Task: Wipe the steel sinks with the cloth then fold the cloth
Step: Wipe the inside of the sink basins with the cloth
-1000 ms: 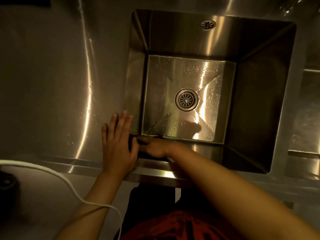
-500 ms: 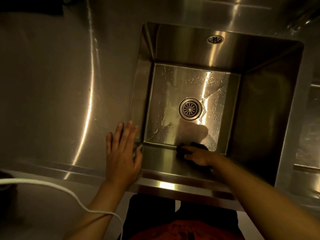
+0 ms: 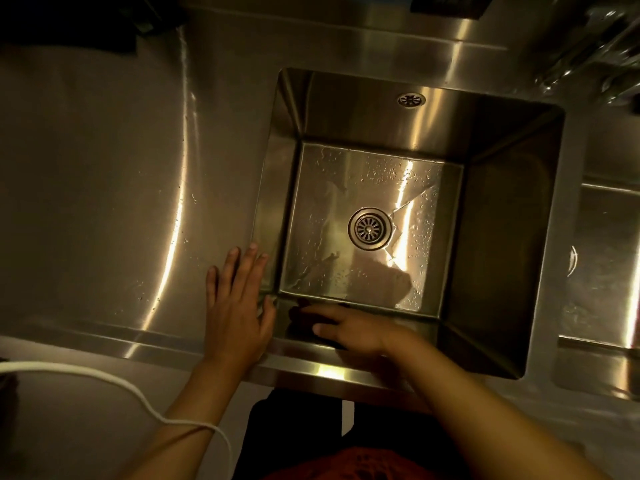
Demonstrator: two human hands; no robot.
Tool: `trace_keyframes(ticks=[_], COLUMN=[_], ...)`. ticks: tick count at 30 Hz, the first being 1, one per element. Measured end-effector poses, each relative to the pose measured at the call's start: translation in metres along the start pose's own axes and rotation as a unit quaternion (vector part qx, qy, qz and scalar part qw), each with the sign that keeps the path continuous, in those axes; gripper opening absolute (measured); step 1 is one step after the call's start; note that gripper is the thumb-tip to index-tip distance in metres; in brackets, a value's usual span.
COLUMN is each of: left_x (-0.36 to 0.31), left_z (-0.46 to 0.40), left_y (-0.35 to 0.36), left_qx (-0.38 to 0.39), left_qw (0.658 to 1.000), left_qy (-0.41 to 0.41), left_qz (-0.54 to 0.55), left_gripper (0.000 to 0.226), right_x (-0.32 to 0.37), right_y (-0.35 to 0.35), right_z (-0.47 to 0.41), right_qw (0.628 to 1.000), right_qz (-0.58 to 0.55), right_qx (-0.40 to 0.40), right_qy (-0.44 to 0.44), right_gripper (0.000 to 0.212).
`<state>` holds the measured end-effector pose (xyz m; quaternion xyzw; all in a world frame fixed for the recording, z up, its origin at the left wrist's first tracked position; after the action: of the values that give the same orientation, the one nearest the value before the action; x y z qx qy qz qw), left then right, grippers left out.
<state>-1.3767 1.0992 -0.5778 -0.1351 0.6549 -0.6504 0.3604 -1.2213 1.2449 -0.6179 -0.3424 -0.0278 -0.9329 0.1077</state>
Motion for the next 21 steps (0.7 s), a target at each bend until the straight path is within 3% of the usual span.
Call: trace_keyframes(ticks=[5,14,21], left_x=[-0.017,-0.098,-0.17], left_z=[0.004,0.031,0.028], left_y=[0.003,0.031,0.071], left_qx=[-0.006,0.052,0.138], left_qw=[0.999,0.991,0.982], left_qy=[-0.032,0.032,0.02], left_qz=[0.043,0.116,0.126], left_gripper=[0.073,0.063,0.058], right_x=[-0.014,-0.096,-0.095], right_y=[-0.008,-0.072,-0.124], right_z=[-0.013,0.034,0.075], right_qw=[0.999,0.964,0.86], right_qz=[-0.027,0.217,0.486], right_qx=[-0.03,-0.106,-0.113], right_qy=[0.014,0.111,0.105], right_gripper=[0.044,0.053,0.056])
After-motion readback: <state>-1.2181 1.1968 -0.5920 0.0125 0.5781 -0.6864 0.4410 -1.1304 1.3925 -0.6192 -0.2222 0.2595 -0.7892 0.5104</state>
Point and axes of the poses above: each hand's wrist, its own z-axis away from the middle knuckle, its own y-axis out of the palm, x = y × z, the point moved 4 cm from there along -z, towards the middle knuckle, and after that the axes turned 5 degrees about -x, right-handed, at the moved point
